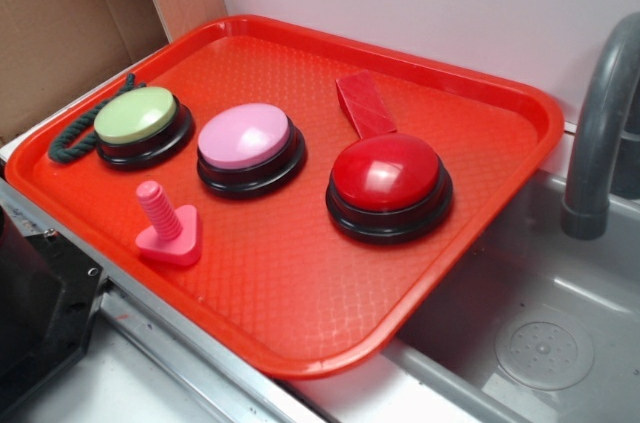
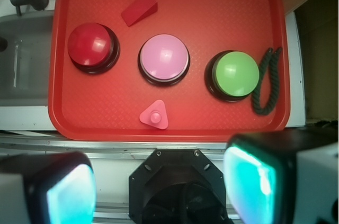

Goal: Push the red button.

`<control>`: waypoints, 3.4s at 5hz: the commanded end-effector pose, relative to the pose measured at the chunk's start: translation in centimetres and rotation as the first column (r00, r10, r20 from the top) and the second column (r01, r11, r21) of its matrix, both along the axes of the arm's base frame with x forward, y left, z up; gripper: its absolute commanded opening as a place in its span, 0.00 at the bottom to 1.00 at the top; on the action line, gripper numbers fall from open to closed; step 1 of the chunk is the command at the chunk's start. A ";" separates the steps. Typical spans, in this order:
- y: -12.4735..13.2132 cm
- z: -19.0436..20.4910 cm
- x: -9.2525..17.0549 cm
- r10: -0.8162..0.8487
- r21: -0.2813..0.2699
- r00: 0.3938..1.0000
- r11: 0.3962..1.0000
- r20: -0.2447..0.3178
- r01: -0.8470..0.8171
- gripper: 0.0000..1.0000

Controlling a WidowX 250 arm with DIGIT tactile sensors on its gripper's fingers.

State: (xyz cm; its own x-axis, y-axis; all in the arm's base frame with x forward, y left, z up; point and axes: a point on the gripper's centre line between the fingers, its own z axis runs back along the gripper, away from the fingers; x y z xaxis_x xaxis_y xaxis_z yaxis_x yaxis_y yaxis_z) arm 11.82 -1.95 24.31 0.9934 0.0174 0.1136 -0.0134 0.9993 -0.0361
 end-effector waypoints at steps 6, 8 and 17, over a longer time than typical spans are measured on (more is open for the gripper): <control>-4.8 -8.6 15.8 -0.437 0.091 0.893 0.890 -0.107 0.447 1.00; -8.0 -11.0 13.8 -0.538 0.081 0.842 0.839 -0.028 0.538 1.00; -11.9 -18.6 14.8 -0.653 0.103 0.757 0.752 -0.026 0.651 1.00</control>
